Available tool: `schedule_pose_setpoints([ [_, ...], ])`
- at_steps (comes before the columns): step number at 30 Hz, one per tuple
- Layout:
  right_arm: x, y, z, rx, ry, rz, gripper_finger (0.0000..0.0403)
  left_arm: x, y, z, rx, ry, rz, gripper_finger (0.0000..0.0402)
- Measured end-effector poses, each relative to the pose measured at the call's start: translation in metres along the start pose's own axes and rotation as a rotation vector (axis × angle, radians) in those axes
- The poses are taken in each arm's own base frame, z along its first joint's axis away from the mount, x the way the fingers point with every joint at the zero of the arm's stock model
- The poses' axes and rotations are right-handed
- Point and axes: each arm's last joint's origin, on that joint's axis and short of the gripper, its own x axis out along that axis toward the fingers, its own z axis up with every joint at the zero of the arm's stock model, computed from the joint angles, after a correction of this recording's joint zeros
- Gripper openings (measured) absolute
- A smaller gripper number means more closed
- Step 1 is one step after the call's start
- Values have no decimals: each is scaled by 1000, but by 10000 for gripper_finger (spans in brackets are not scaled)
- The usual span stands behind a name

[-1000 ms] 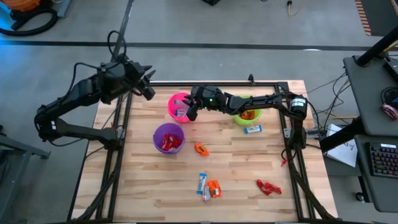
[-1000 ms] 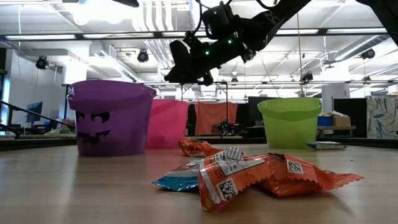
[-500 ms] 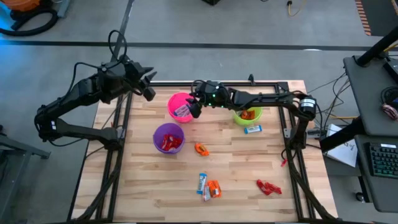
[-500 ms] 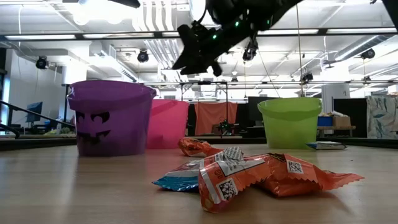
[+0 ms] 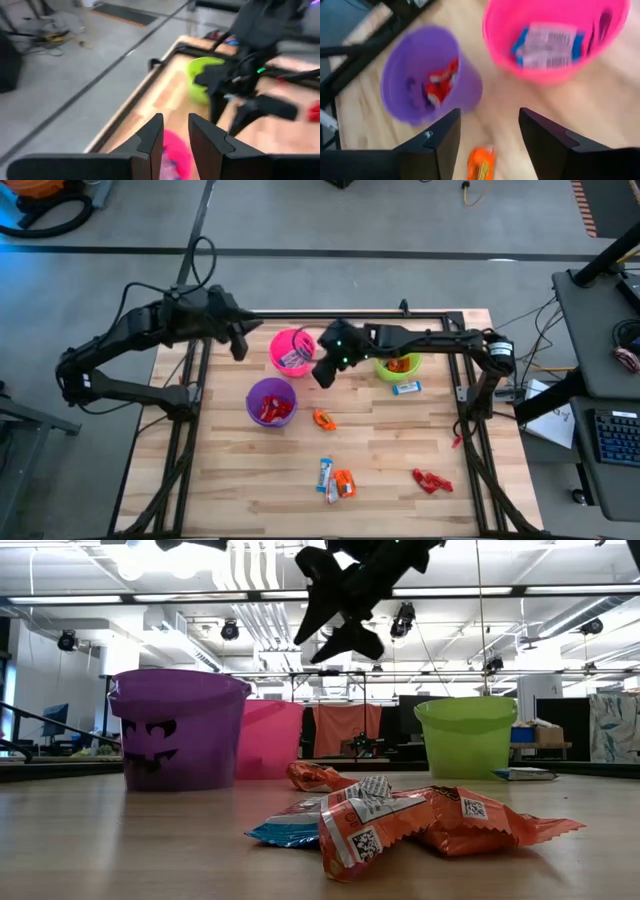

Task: Sort candy
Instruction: Put the orange chocolate into the green bucket

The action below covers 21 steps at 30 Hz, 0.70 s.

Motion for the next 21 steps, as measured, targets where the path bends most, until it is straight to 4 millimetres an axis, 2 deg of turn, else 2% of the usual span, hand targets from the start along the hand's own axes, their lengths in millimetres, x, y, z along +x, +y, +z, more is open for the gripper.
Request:
schedule_pose_setpoints([
  [4, 3, 17, -20, 26, 93, -8, 214, -9, -8, 0, -55, -20, -52, 75],
  [9, 9, 34, -46, 54, 177, -23, 219, -12, -22, -5, -115, -4, -127, 75],
  [16, 22, 45, -83, 80, 229, -83, 219, -3, -46, -24, -186, 50, -184, 75],
  [21, 28, 45, -103, 68, 232, -148, 219, 2, -65, -36, -212, 50, -218, 75],
])
